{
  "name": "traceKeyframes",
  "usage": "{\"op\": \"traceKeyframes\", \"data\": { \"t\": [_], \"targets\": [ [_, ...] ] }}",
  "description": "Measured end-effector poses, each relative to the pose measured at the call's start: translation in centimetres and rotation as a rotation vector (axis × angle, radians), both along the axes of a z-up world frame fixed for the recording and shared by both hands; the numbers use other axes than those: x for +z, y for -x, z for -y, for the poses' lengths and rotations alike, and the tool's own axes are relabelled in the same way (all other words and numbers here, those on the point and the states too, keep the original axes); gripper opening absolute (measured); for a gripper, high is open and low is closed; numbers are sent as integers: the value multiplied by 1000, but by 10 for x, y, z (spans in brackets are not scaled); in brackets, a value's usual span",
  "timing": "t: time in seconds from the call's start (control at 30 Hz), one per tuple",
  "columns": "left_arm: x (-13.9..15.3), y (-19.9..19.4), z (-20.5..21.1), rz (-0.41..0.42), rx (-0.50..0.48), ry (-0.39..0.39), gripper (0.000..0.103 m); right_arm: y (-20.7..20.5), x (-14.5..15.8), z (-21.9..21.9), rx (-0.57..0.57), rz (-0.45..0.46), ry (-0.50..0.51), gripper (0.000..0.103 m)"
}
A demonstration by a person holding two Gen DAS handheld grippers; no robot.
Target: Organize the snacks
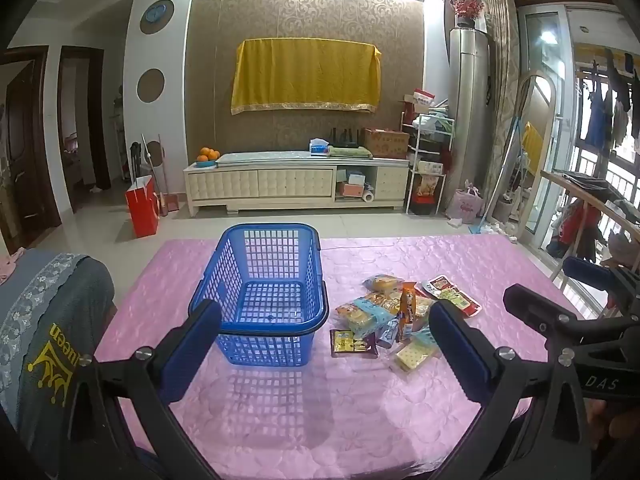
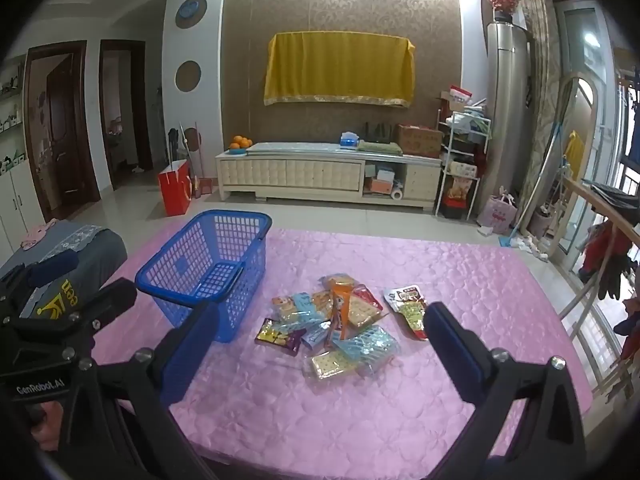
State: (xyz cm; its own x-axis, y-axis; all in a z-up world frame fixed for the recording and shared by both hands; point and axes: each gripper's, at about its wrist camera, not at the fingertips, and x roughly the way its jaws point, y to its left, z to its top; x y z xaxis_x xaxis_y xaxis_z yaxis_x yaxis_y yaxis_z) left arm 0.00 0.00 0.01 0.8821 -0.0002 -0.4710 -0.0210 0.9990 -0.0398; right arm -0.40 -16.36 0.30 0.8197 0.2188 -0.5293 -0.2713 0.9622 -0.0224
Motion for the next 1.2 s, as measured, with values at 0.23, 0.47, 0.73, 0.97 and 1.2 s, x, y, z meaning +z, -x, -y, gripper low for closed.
{"op": "traceKeyframes", "data": {
  "t": [0.23, 0.47, 0.73, 0.97, 1.2],
  "targets": [
    [1, 0, -1, -2, 0, 3, 103, 1, 0, -1, 0, -7, -1, 103],
    [0, 5, 2, -1, -1, 2, 103, 2, 0, -1, 2, -13, 0, 103],
    [2, 5, 1, -2, 0, -3, 103, 1, -1, -1, 0, -13, 3, 103],
    [3, 6, 2, -3, -1, -6, 103, 0, -1, 0, 0, -28, -14, 103],
    [1, 6, 2, -4, -2, -3, 103, 0, -3, -1, 0, -29, -7, 103]
  ]
}}
